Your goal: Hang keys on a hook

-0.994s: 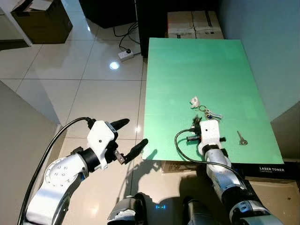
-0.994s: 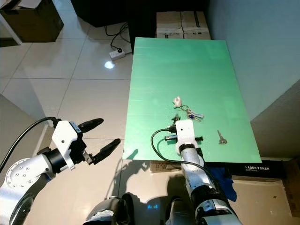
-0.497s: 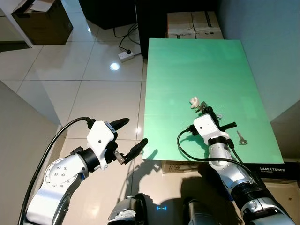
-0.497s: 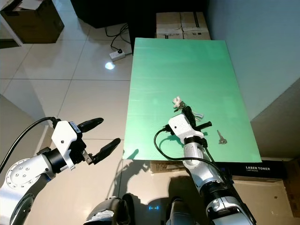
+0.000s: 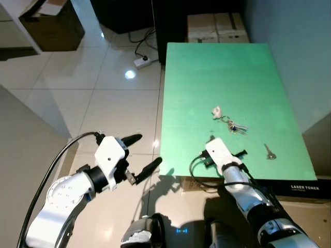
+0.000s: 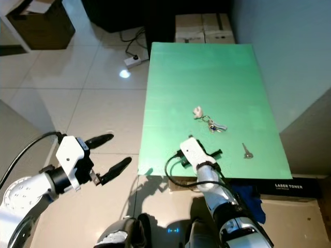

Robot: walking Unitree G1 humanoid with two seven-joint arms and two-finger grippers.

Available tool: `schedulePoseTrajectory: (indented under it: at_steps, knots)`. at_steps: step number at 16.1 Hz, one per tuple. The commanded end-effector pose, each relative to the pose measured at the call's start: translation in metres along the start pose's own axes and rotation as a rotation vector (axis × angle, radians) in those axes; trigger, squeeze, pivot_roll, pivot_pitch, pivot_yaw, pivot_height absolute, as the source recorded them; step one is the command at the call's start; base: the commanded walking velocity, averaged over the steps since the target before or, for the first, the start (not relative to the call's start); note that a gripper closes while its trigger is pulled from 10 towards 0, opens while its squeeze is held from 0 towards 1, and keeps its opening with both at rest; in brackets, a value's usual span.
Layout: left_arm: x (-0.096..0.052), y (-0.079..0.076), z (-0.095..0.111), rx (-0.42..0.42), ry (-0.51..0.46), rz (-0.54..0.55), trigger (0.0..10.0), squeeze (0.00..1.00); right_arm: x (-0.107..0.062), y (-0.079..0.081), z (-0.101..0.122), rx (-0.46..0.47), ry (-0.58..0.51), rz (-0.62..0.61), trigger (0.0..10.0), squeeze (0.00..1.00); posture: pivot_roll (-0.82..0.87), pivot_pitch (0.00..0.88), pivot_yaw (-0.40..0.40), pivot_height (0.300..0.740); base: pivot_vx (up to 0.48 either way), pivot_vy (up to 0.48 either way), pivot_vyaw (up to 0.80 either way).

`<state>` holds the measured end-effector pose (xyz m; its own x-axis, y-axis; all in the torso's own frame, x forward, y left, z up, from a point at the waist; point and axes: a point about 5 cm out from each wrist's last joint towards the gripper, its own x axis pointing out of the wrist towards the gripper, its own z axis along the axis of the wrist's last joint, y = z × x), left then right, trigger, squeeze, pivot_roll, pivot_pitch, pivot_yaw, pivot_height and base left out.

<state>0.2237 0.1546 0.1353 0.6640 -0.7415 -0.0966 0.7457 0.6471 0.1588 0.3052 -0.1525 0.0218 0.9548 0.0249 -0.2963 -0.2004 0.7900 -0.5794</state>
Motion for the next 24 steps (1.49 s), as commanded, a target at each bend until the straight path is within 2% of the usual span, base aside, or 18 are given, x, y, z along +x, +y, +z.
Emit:
schedulePoseTrajectory:
  at_steps: [1, 7, 8, 9, 17, 20, 21, 22, 24]
  knots:
    - [-0.004, -0.001, 0.002, 0.005, 0.005, -0.017, 10.0, 0.0, -0.001, -0.003, -0.003, 0.007, 0.023, -0.015, 10.0, 0.0, 0.06, 0.23, 0.137, 0.74, 0.0, 0.0, 0.0]
    - [-0.003, -0.002, 0.004, 0.001, 0.008, -0.024, 10.0, 0.0, 0.002, -0.008, -0.002, -0.019, 0.037, -0.039, 10.0, 0.02, 0.06, 0.24, 0.147, 0.74, 0.0, 0.0, 0.0]
    - [-0.003, -0.002, 0.005, 0.001, 0.007, -0.026, 10.0, 0.0, 0.002, -0.009, 0.0, 0.004, 0.023, -0.045, 10.0, 0.48, 0.06, 0.242, 0.147, 0.74, 0.0, 0.0, 0.0]
    - [-0.003, -0.003, 0.006, 0.001, 0.005, -0.029, 10.0, 0.0, 0.002, -0.011, 0.001, 0.011, 0.013, -0.061, 10.0, 1.0, 0.06, 0.242, 0.148, 0.74, 0.0, 0.0, 0.0]
    - [-0.001, -0.002, 0.008, -0.001, 0.005, -0.036, 10.0, 0.0, 0.0, -0.008, 0.007, 0.041, -0.011, -0.072, 10.0, 1.0, 0.06, 0.243, 0.148, 0.74, 0.0, 0.0, 0.0]
    - [-0.002, -0.001, 0.008, 0.0, 0.007, -0.032, 10.0, 0.0, -0.007, 0.019, 0.019, 0.105, -0.1, 0.06, 10.0, 1.0, 0.07, 0.245, 0.147, 0.74, 0.0, 0.0, 0.0]
    - [-0.002, -0.001, 0.008, 0.0, 0.008, -0.032, 10.0, 0.0, -0.008, 0.021, 0.02, 0.113, -0.107, 0.069, 10.0, 1.0, 0.07, 0.245, 0.147, 0.74, 0.0, 0.0, 0.0]
    - [-0.003, -0.001, 0.009, 0.001, 0.009, -0.03, 10.0, 0.0, -0.009, 0.022, 0.019, 0.111, -0.105, 0.045, 10.0, 1.0, 0.07, 0.244, 0.147, 0.74, 0.0, 0.0, 0.0]
    - [-0.004, 0.0, 0.009, 0.002, 0.011, -0.03, 10.0, 0.0, -0.009, 0.009, 0.019, 0.145, -0.114, -0.064, 10.0, 1.0, 0.07, 0.244, 0.15, 0.74, 0.0, 0.0, 0.0]
